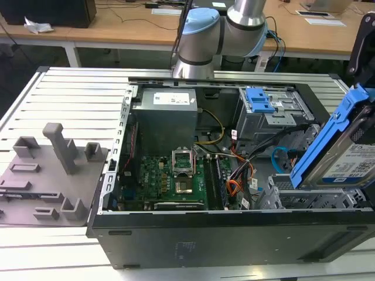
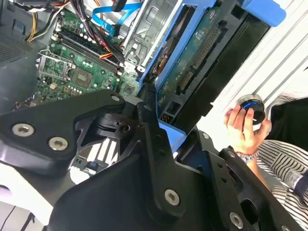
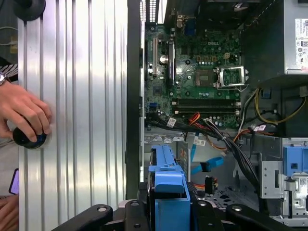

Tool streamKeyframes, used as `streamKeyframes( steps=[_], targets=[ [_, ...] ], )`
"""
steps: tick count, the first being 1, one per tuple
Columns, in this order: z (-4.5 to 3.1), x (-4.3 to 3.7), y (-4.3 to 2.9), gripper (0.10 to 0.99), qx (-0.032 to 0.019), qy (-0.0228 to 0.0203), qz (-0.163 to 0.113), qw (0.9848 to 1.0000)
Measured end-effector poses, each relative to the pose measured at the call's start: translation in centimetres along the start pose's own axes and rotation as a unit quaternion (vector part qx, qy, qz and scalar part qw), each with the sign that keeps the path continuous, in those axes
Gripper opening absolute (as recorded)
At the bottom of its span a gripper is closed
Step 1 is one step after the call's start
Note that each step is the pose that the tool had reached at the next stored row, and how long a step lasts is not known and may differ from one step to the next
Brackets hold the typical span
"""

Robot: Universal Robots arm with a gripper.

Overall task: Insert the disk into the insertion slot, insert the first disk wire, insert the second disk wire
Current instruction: 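Insert the disk into the insertion slot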

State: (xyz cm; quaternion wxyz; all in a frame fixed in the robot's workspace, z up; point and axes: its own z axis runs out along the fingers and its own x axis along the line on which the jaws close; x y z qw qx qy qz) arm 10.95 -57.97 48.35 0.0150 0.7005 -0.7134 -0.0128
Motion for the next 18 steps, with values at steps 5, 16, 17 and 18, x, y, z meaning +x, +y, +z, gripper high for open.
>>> streamKeyframes(
  steps=[5,16,17,18],
  targets=[
    [0.62,0.0,-0.05,0.369,0.0,0.0,0.0,1.0],
    [1.96,-0.01,-0.12,0.369,0.0,0.0,0.0,1.0],
    [2.07,-0.01,-0.12,0.369,0.0,0.0,0.0,1.0],
    [2.13,-0.01,-0.12,0.369,0.0,0.0,0.0,1.0]
  ],
)
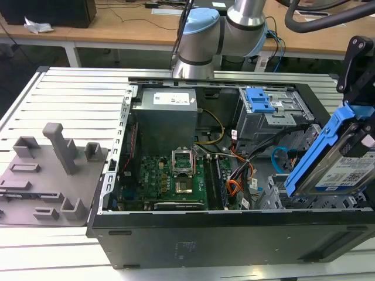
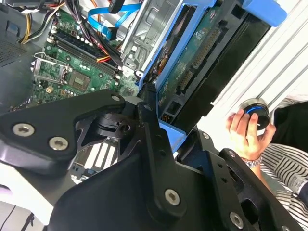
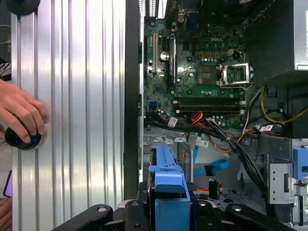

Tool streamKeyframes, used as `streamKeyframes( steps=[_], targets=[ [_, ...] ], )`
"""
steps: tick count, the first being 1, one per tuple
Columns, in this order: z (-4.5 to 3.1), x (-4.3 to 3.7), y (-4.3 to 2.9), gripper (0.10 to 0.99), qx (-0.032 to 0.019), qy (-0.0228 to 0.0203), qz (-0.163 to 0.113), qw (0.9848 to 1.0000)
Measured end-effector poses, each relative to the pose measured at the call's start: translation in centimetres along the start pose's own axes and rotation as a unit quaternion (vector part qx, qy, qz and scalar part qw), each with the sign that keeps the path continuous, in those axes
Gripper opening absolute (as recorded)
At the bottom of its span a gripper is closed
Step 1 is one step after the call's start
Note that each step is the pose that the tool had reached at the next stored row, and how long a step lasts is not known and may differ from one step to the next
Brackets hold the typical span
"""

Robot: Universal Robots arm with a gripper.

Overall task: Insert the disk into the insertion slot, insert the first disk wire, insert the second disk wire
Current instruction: 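Insert the disk into the insertion slot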

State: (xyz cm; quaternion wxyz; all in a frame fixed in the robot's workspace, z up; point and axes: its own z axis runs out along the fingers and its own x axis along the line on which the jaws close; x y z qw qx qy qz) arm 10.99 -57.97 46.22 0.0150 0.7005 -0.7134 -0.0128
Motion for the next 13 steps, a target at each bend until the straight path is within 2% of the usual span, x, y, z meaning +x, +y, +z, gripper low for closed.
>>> streamKeyframes(
  steps=[10,13],
  targets=[
    [0.96,-0.03,-0.08,0.369,0.0,-0.0001,0.0,1.0],
    [1.01,-0.46,-0.18,0.369,0.0,0.0,0.0,1.0]
  ],
)
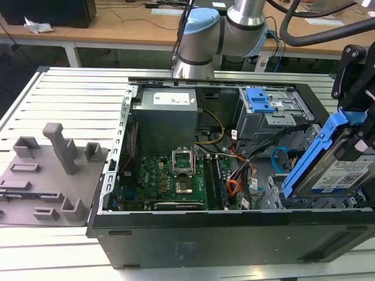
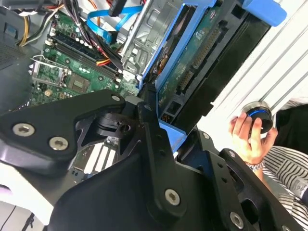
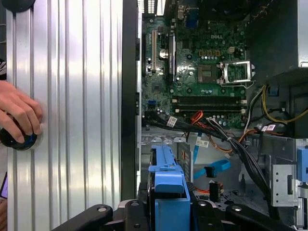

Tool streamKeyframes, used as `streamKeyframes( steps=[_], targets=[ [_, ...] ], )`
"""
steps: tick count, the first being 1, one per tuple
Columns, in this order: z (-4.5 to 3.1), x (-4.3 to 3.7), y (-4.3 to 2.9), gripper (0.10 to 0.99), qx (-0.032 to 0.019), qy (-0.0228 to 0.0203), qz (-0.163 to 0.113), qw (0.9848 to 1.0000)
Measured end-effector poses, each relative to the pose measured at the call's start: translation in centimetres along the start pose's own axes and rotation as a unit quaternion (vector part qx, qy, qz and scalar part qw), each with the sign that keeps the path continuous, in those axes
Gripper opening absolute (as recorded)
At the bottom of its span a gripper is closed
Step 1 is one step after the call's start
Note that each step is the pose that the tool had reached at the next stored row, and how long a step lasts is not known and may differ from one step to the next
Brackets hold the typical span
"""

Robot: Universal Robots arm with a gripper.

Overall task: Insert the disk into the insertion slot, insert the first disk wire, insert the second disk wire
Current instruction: 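Insert the disk into the insertion slot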

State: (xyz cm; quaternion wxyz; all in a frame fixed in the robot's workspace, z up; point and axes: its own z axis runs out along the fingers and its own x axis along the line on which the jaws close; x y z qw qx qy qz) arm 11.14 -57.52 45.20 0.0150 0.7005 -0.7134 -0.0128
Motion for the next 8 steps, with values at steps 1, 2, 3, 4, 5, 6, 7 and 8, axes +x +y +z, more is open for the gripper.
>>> streamKeyframes(
  steps=[1,2,3,4,5,6,7,8],
  targets=[
    [0.01,-0.55,-0.06,0.369,0.0,0.0,0.0,1.0],
    [0.0,-0.85,-0.09,0.369,0.0,0.0001,0.0,1.0],
    [0.0,-1.1,-0.11,0.369,0.0,0.0001,0.0,1.0],
    [0.01,-1.31,-0.13,0.369,0.0,0.0001,0.0,1.0],
    [0.01,-1.56,-0.15,0.369,0.0,0.0001,0.0,1.0],
    [0.01,-1.91,-0.24,0.369,0.0,0.0,0.0,1.0],
    [0.01,-2.04,-0.3,0.369,0.0,0.0001,0.0,1.0],
    [0.02,-2.15,-0.38,0.369,0.0,0.0001,0.0,1.0]
  ],
)
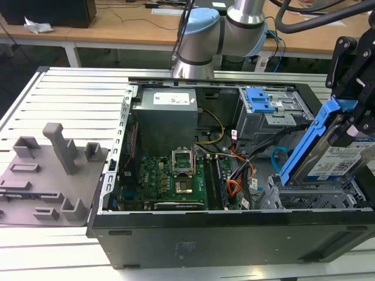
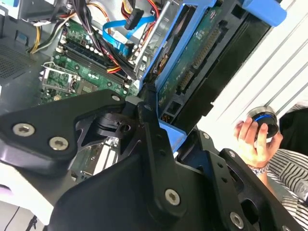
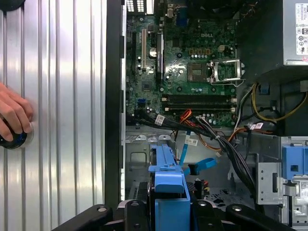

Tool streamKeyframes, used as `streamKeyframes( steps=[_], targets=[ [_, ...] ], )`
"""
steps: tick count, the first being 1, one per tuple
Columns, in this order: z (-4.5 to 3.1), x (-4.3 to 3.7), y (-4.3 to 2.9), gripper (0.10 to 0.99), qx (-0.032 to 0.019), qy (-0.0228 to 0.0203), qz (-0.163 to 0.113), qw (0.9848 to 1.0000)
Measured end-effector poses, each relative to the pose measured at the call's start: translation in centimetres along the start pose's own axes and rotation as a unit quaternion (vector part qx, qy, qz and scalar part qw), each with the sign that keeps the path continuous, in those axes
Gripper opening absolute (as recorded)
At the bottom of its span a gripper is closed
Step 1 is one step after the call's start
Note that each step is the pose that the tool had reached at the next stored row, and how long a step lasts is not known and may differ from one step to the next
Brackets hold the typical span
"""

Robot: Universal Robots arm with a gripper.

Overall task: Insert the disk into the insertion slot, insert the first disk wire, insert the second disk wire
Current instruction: 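Insert the disk into the insertion slot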

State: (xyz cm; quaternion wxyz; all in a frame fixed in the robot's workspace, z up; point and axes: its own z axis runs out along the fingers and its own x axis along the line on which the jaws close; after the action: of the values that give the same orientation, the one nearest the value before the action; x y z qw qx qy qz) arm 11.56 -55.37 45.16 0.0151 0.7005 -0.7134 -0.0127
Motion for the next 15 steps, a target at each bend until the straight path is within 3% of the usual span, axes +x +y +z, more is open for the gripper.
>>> streamKeyframes(
  steps=[7,15],
  targets=[
    [0.35,-0.21,-0.23,0.369,0.0,-0.0001,0.003,1.0],
    [1.0,-0.58,0.22,0.369,0.0,-0.0002,0.003,1.0]
  ],
)
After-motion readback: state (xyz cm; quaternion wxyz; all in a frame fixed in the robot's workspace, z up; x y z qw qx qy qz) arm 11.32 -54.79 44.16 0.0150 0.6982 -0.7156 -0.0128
